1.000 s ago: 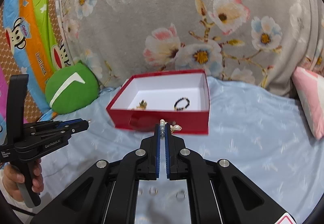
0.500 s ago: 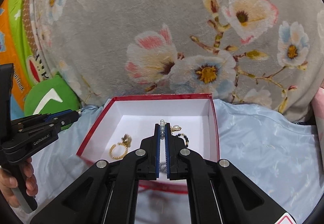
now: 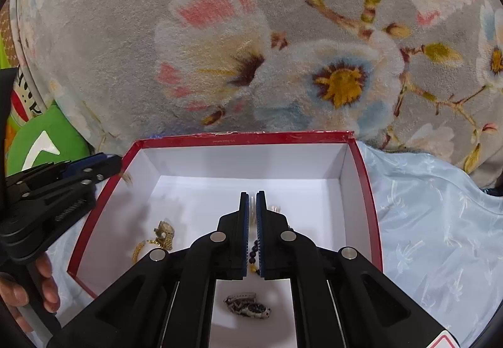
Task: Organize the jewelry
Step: 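Carry both items into the red box and open both tools, then move both tools back over the remaining jewelry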
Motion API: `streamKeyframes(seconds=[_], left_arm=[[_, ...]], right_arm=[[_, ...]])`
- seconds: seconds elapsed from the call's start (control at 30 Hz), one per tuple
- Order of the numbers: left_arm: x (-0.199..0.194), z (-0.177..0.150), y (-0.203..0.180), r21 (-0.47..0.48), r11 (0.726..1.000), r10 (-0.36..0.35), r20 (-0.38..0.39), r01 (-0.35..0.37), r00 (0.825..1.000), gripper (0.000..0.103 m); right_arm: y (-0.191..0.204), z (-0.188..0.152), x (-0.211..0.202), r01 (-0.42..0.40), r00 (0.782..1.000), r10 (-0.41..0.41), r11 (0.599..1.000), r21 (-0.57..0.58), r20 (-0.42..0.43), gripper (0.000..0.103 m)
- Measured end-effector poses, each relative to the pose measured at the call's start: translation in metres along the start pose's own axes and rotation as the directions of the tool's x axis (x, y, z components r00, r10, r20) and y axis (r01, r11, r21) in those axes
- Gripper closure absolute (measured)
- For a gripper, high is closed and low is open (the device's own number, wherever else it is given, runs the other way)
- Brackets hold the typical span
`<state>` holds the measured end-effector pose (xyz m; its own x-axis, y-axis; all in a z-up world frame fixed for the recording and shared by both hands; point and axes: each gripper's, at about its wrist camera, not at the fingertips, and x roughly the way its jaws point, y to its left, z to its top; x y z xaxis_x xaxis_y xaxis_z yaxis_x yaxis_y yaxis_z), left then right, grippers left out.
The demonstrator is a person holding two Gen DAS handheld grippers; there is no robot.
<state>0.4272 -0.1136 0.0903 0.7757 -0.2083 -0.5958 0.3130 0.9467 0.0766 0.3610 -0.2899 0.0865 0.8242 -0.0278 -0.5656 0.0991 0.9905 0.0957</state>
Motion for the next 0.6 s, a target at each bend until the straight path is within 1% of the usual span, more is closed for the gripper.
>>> streamKeyframes(seconds=[0.03, 0.1, 0.17, 0.3, 0.33, 0.4, 0.47, 0.6], left_arm=[[0.003, -0.001, 0.001, -0.005, 1.000, 0.006, -0.002, -0.006, 1.000, 0.056], [0.006, -0.005, 0.003, -0.011, 1.000, 0.008, -0.010, -0.008, 1.000, 0.056], [0.008, -0.008, 0.005, -0.018, 1.000, 0.005, -0.016, -0.006, 1.000, 0.055], [0.000, -0.014, 0.009, -0.035, 0.999, -0.017, -0.017, 0.016, 1.000, 0.055], [-0.005, -0.016, 0.010, -0.041, 0.999, -0.022, -0.013, 0.022, 1.000, 0.054], [-0.019, -0.023, 0.012, -0.045, 0.999, -0.029, -0.003, 0.028, 1.000, 0.049], [-0.036, -0.032, 0.013, -0.039, 0.999, -0.031, 0.009, 0.031, 0.999, 0.046], [-0.073, -0.057, 0.013, -0.024, 0.999, -0.044, 0.014, 0.044, 0.999, 0.046]], right_arm=[[0.000, -0.001, -0.001, -0.003, 1.000, 0.003, 1.000, 0.003, 0.005, 0.090], [-0.002, -0.002, -0.004, -0.008, 1.000, 0.008, 1.000, 0.009, 0.018, 0.083], [-0.004, -0.004, -0.008, -0.006, 1.000, 0.006, 1.000, 0.006, 0.028, 0.082], [-0.009, -0.011, -0.024, -0.030, 0.999, 0.029, 0.999, 0.029, 0.040, 0.082], [-0.010, -0.013, -0.030, -0.032, 0.999, 0.031, 0.999, 0.031, 0.045, 0.082], [-0.011, -0.021, -0.046, -0.026, 0.998, 0.025, 0.999, 0.028, 0.058, 0.082], [-0.013, -0.032, -0.065, -0.034, 0.997, 0.032, 0.999, 0.030, 0.066, 0.082], [-0.015, -0.061, -0.110, -0.042, 0.996, 0.040, 0.999, 0.033, 0.080, 0.081]])
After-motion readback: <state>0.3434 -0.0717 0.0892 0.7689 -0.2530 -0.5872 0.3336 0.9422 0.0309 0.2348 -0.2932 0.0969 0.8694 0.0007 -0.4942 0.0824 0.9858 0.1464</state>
